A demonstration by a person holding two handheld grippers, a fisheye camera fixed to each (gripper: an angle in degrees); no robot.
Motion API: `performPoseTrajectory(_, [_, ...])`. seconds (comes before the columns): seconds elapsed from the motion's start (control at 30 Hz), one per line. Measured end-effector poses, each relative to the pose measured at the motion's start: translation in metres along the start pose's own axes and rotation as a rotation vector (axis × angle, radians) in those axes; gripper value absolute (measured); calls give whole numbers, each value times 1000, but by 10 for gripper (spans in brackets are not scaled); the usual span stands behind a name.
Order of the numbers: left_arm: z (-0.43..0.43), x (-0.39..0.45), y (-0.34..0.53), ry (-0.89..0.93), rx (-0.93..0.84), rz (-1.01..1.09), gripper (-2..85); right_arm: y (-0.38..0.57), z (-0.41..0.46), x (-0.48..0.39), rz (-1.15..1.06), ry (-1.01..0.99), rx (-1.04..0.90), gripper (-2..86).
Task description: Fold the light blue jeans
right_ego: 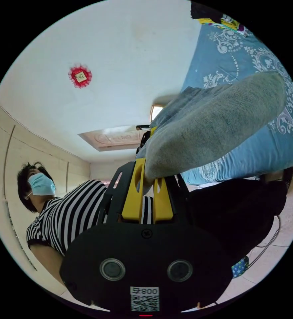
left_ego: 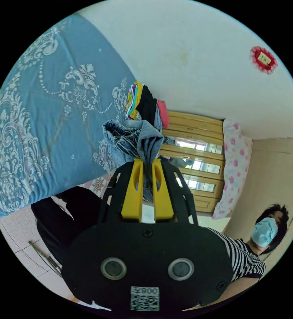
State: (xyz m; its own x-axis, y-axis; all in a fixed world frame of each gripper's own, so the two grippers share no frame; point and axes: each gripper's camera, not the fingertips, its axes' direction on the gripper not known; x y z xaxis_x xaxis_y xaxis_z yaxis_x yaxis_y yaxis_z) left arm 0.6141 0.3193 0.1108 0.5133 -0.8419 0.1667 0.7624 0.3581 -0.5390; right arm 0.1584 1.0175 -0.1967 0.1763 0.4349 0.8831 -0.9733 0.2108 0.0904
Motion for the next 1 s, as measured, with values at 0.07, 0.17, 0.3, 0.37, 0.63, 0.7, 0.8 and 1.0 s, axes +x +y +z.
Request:
performPoseTrajectory(0.07, [31,28,-15,-13,-25,5,38,7,-44,15,3,-26,36,-7])
performPoseTrajectory(0.17, [84,71,-39,-36,-44,4,38,7,-101,32,-5,-36,51,-7])
performPoseTrajectory(0.3, [162,129,-70,-55,-24,7,38,-6,-173,52,-23,-41,20,-7])
performPoseTrajectory(0.37, [196,153,-80,-57,5,2,38,-18,-225,63,-28,-48,-5,-7])
performPoseTrajectory(0.63, [321,264,-121,-43,98,23,40,-52,-354,84,-82,-40,-101,-7])
performPoseTrajectory(0.7, [346,292,-133,-43,124,26,41,-55,-370,92,-90,-43,-116,-7])
performPoseTrajectory(0.8, [375,321,-153,-41,128,22,40,-54,-392,109,-95,-48,-121,-7])
performPoseTrajectory(1.0, [436,375,-202,-24,77,41,39,-37,-432,142,-83,-48,-51,-7])
